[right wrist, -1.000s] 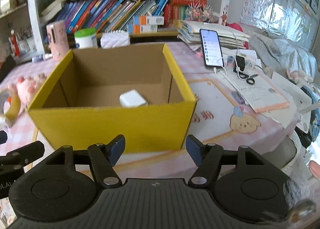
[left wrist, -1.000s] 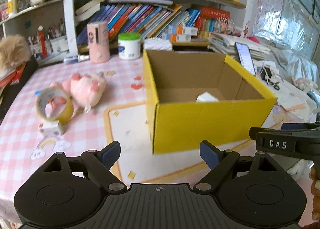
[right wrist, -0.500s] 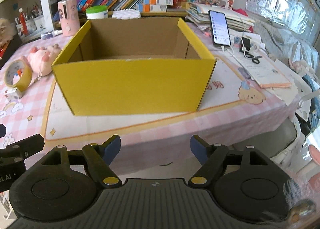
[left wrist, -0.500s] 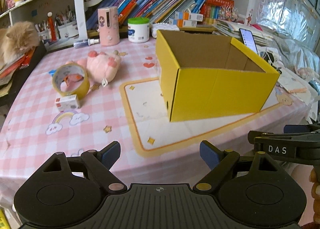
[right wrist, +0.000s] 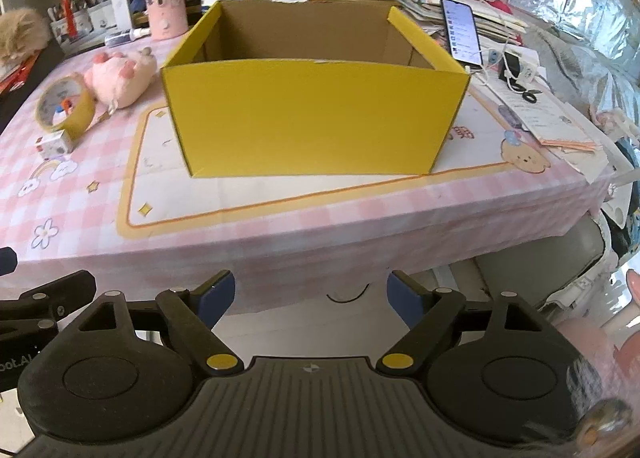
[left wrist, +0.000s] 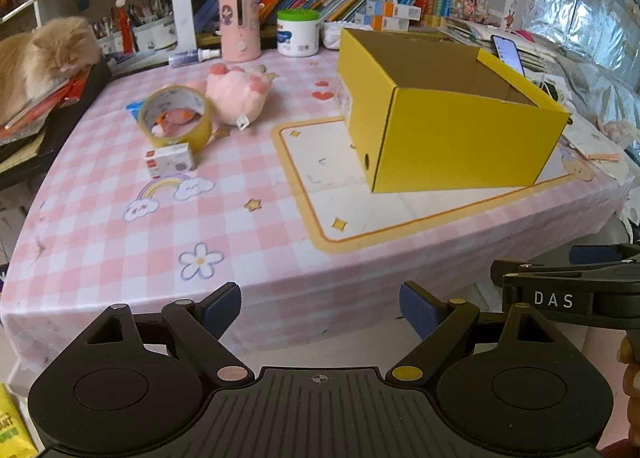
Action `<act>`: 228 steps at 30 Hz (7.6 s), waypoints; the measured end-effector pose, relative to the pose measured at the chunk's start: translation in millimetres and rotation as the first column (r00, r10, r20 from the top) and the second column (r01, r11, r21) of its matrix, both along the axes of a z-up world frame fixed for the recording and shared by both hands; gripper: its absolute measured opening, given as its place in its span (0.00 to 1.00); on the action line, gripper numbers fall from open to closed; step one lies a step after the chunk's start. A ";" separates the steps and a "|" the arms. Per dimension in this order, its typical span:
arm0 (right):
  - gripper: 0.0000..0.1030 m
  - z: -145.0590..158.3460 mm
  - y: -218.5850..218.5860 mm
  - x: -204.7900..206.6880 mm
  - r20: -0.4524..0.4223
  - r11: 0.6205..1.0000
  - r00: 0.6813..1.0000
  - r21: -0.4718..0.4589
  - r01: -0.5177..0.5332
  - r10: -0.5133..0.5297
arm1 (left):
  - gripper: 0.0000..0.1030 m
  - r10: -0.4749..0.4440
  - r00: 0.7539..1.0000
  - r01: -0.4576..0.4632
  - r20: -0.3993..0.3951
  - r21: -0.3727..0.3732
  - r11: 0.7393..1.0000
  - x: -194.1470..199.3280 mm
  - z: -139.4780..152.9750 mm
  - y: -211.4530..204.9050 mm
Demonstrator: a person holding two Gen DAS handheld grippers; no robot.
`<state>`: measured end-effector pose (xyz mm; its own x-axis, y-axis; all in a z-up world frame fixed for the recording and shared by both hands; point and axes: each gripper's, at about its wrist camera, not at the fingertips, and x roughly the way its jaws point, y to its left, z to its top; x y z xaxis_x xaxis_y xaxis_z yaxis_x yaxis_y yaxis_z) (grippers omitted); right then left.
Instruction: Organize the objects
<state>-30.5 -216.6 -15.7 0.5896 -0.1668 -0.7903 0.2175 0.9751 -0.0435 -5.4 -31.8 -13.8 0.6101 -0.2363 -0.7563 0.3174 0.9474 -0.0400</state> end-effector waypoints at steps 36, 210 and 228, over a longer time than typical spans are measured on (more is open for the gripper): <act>0.85 -6.8 93.4 2.8 -0.036 0.979 0.979 0.010 -0.203 0.203 | 0.86 0.155 0.988 -0.154 -0.024 0.021 0.988 -19.3 -3.6 82.9; 0.66 13.9 118.4 71.2 0.064 0.936 0.945 0.131 -0.327 0.321 | 0.51 0.174 0.984 -0.166 0.044 -0.141 0.976 12.5 14.4 118.2; 0.66 3.8 82.3 1.3 0.048 0.972 0.986 0.167 -0.168 0.162 | 0.51 -0.016 0.999 0.021 0.037 -0.125 0.992 -21.0 8.9 80.0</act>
<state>-29.2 -134.3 -12.0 0.6249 0.0699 -0.7776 0.0519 0.9901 0.1307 -26.3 48.3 -4.9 0.6306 -0.3397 -0.6978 0.3383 0.9295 -0.1468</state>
